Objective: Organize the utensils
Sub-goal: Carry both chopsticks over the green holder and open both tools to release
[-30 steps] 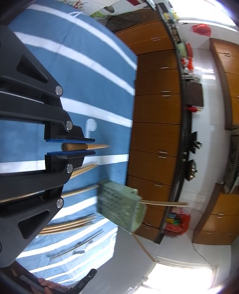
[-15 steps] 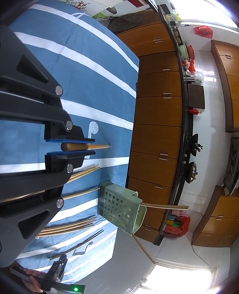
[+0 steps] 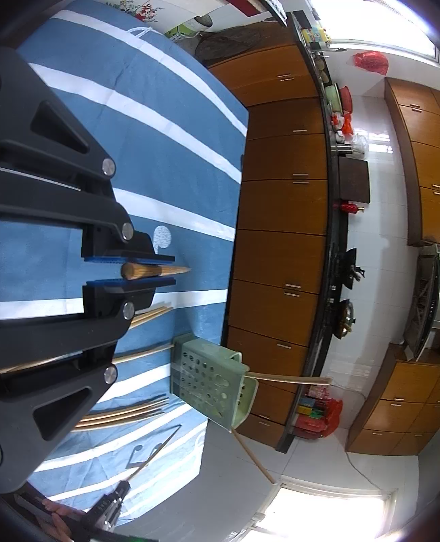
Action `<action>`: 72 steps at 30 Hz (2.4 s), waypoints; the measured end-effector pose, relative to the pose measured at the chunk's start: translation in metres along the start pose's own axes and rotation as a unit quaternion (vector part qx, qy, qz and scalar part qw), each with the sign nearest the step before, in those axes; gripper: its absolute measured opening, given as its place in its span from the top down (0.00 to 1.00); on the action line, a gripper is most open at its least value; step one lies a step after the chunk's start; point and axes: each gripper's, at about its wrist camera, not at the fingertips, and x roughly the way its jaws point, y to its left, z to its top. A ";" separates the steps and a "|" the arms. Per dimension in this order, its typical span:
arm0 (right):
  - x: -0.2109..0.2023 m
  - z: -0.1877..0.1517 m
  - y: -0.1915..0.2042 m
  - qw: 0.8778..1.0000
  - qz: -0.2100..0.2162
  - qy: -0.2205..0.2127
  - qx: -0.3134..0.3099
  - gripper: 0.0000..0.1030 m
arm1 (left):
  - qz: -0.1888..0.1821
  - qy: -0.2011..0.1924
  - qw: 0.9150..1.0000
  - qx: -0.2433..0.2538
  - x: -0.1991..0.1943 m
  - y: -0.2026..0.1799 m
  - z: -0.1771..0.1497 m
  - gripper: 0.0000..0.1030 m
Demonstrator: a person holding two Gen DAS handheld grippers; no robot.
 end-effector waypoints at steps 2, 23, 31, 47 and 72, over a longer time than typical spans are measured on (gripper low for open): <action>-0.011 0.009 0.001 1.000 0.002 -0.024 0.003 0.93 | 0.000 -0.008 1.000 -0.001 -0.004 -0.001 0.003 0.92; -0.088 0.080 0.010 0.983 0.069 -0.166 0.039 0.93 | -0.028 -0.088 0.995 0.022 -0.051 -0.024 0.052 0.92; -0.135 0.129 0.036 0.961 0.148 -0.232 0.029 0.93 | -0.082 -0.147 0.985 0.031 -0.085 -0.059 0.101 0.92; -0.092 0.175 0.082 0.950 0.128 -0.284 0.000 0.93 | -0.093 -0.239 0.966 0.005 -0.050 -0.128 0.159 0.92; -0.058 0.161 0.080 0.970 0.126 -0.209 0.013 0.76 | -0.072 -0.140 0.988 -0.010 0.013 -0.105 0.135 0.86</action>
